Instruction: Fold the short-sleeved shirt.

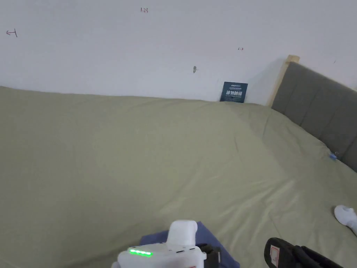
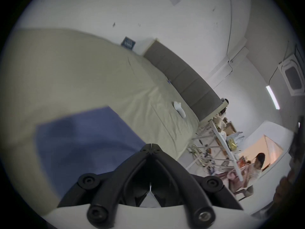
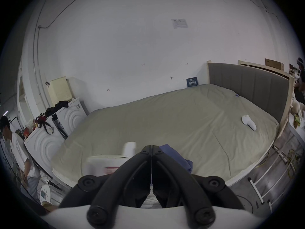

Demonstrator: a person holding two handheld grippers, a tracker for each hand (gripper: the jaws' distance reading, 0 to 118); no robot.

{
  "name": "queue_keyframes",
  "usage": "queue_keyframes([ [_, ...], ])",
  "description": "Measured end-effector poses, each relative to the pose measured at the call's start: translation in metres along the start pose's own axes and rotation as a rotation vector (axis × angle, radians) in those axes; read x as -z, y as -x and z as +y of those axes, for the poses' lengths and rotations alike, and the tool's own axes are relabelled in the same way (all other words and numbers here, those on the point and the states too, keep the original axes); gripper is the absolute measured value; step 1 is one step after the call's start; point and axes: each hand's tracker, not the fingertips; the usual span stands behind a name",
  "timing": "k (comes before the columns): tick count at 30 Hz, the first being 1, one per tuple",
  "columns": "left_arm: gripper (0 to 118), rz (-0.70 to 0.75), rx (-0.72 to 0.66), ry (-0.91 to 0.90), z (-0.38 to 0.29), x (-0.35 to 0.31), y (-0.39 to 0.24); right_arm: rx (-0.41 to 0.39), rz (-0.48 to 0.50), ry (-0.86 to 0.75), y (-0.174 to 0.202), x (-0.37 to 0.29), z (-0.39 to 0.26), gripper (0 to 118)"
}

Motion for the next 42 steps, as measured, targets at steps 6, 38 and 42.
queue_keyframes([
  [6, 0, 0.27, 0.048, -0.096, 0.006, -0.1, 0.046, -0.066, 0.024, 0.041, -0.008, 0.049, 0.008, 3],
  [38, 0, 0.165, -0.192, -0.024, -0.041, -0.101, 0.091, 0.262, 0.561, 0.465, -0.122, 0.251, -0.09, 2],
  [42, 4, 0.11, -0.211, -0.03, -0.042, -0.095, 0.098, 0.461, 0.536, 0.549, -0.177, 0.269, -0.128, 2],
])
